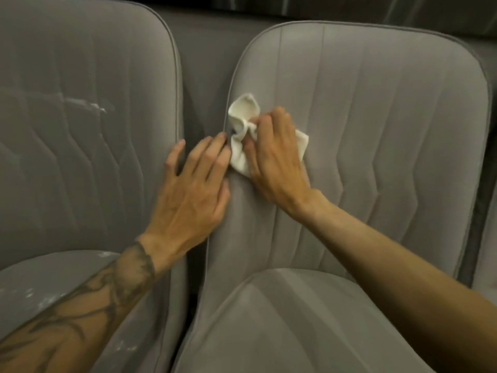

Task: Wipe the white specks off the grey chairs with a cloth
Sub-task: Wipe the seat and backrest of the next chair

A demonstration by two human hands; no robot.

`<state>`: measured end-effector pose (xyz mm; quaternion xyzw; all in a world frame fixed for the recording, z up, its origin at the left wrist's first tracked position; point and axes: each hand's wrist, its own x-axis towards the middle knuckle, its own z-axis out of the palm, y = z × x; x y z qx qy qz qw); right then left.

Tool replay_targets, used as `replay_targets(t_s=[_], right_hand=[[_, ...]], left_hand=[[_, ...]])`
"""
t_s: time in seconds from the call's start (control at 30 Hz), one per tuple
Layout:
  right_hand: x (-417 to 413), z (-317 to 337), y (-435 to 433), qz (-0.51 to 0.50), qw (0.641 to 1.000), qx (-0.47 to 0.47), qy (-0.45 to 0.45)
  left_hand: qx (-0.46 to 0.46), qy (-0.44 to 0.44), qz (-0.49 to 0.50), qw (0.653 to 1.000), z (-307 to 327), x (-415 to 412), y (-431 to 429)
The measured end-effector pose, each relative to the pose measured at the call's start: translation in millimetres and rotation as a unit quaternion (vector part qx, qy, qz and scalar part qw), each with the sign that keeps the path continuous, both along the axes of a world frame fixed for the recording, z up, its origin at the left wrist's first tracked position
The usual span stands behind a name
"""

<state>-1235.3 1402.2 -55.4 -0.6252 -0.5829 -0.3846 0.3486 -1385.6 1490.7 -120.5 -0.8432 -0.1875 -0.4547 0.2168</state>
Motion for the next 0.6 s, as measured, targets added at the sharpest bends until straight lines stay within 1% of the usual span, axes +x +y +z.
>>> replay_targets(t_s=[0.07,0.17,0.23,0.3,0.37,0.43,0.47,0.5,0.53,0.6], right_hand=[[3.1,6.7,-4.7,0.010,0.999,-0.014,-0.039],[15.9,46.4,11.7,-0.030,0.997,0.009,-0.071],[17.6,61.3,24.4,-0.055,0.997,0.043,-0.035],[8.6,45.9,26.6,-0.045,0.997,0.058,0.005],[-5.3,11.4,14.4,0.001,1.000,0.019,0.001],[-13.5,-14.0,-3.6,0.050,0.997,-0.050,-0.041],[-10.7,-11.6,-8.2,0.061,0.992,-0.077,-0.074],[-4.1,1.2,-7.3,0.058,0.989,-0.084,-0.107],[3.1,18.2,-0.9,0.045,0.989,-0.072,-0.124],[19.6,59.7,18.7,-0.010,0.994,-0.010,-0.106]], left_hand=[[0.004,-0.011,0.031,0.999,7.4,-10.5,15.0],[-0.026,-0.047,0.033,0.998,21.3,-18.2,36.5],[-0.063,-0.070,0.005,0.996,22.3,-16.1,39.5],[-0.089,-0.095,-0.024,0.991,18.2,-12.8,39.0],[-0.093,-0.105,-0.039,0.989,15.2,-12.5,40.2],[-0.092,-0.110,-0.046,0.989,15.1,-13.6,41.1],[-0.095,-0.113,-0.049,0.988,15.7,-13.9,41.0],[-0.099,-0.115,-0.054,0.987,15.9,-13.9,40.4],[-0.101,-0.115,-0.059,0.986,16.0,-13.5,40.2],[-0.098,-0.114,-0.063,0.987,15.6,-12.4,42.0]])
